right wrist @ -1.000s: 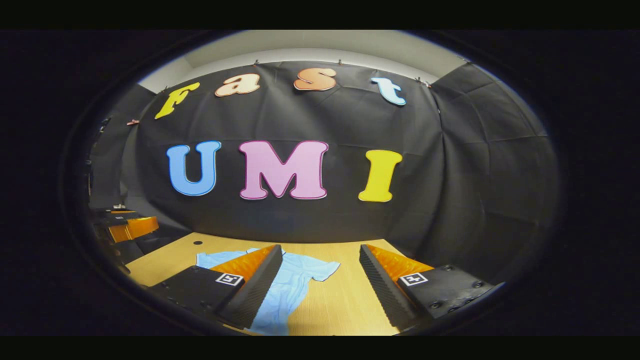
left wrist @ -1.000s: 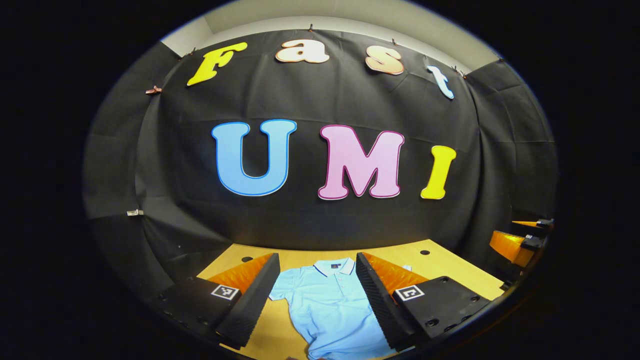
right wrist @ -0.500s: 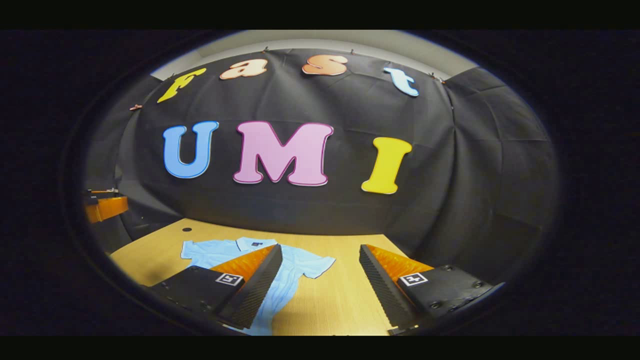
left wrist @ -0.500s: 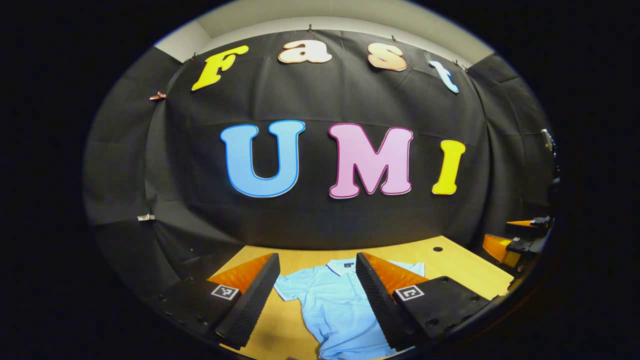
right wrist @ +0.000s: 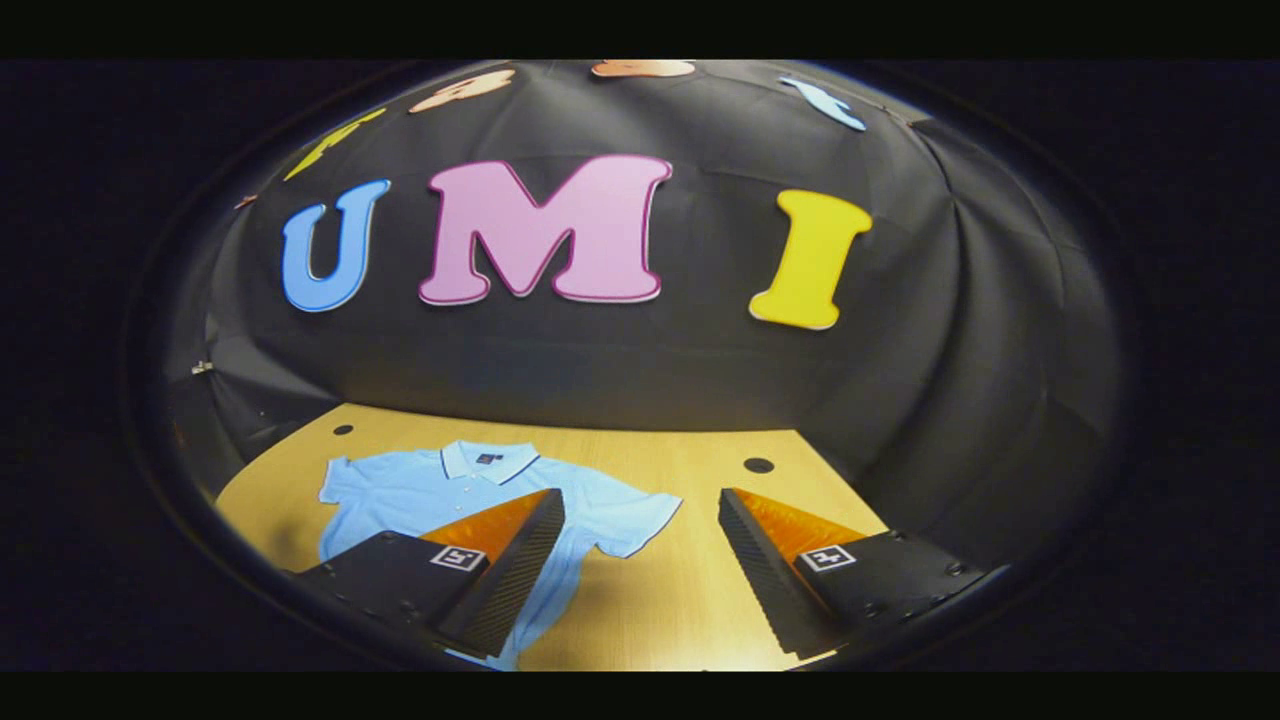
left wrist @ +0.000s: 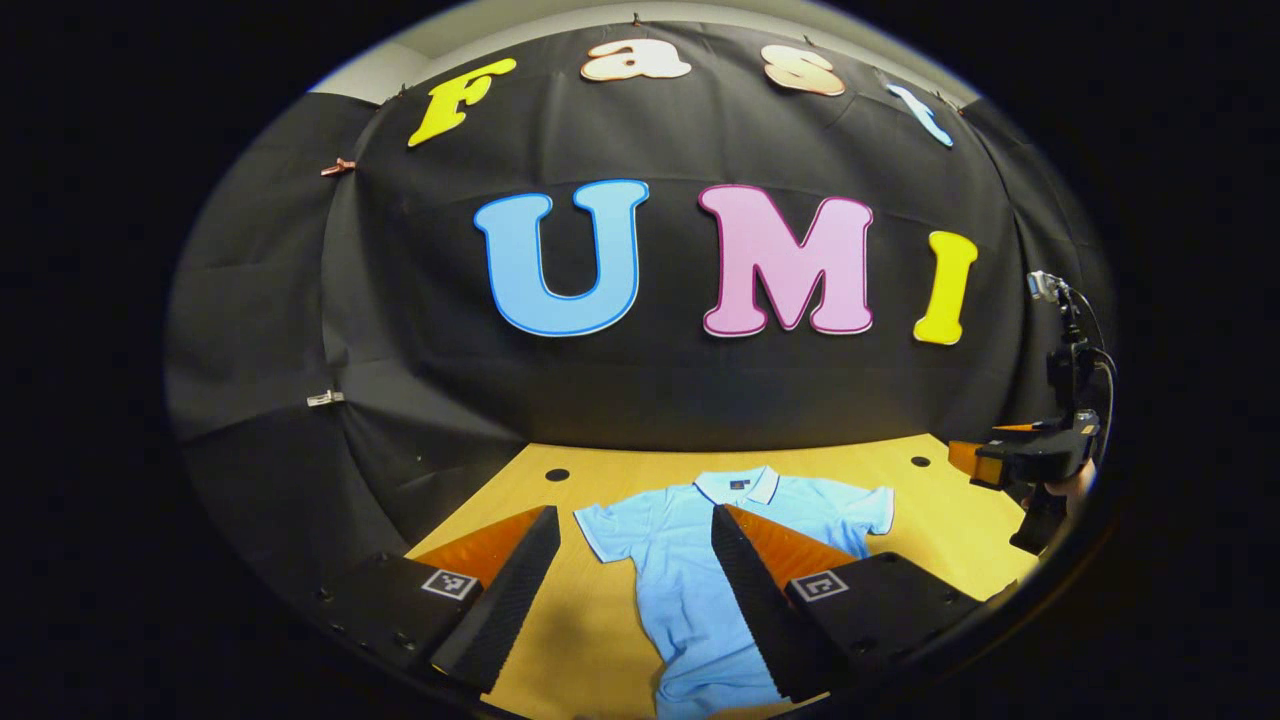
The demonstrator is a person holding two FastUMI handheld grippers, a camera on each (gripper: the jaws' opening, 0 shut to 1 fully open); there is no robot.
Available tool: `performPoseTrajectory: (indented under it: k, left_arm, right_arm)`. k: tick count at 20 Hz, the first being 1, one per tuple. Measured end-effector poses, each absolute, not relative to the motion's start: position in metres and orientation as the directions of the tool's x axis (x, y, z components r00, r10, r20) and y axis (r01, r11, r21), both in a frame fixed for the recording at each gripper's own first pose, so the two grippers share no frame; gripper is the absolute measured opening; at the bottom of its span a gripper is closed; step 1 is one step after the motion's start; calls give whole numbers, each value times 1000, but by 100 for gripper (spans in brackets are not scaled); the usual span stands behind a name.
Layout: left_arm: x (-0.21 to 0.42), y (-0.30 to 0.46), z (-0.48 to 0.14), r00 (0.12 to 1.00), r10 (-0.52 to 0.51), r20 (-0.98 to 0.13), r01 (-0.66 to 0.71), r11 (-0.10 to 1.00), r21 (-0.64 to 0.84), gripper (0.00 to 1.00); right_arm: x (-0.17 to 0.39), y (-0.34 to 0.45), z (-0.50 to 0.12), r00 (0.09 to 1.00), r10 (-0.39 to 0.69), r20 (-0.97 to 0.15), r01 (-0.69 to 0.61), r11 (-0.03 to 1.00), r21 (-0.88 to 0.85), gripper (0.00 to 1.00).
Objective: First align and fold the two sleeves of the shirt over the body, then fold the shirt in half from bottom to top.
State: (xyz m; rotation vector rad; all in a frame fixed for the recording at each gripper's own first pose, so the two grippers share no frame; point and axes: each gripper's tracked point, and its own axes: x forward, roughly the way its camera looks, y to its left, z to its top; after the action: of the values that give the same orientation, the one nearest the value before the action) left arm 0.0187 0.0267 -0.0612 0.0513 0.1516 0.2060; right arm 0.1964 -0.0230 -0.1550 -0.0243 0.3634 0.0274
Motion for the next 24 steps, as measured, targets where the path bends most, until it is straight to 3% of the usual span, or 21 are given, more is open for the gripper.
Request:
performPoseTrajectory:
  k: [7, 14, 20, 23, 24]
  left_arm:
    - [37, 30, -80, 943, 254, -214, -240, 967, 91, 98]
    - [54, 22, -118, 910, 259, -323, -248, 966, 75, 98]
    - [69, 8, -128, 910, 227, -347, -210, 974, 87, 98]
    - [71, 9, -130, 908, 228, -350, -213, 974, 82, 98]
    - [72, 9, -132, 906, 233, -353, -218, 973, 82, 98]
  right_arm:
    - [288, -32, -246, 837, 7, -547, 21, 999, 45, 96]
    - [360, -64, -329, 745, -54, -665, 128, 990, 63, 97]
    - [368, -70, -372, 670, -52, -741, 149, 987, 65, 97]
    - [375, -70, -372, 692, -60, -719, 135, 990, 47, 97]
    - [374, -69, -371, 690, -57, -722, 129, 991, 46, 92]
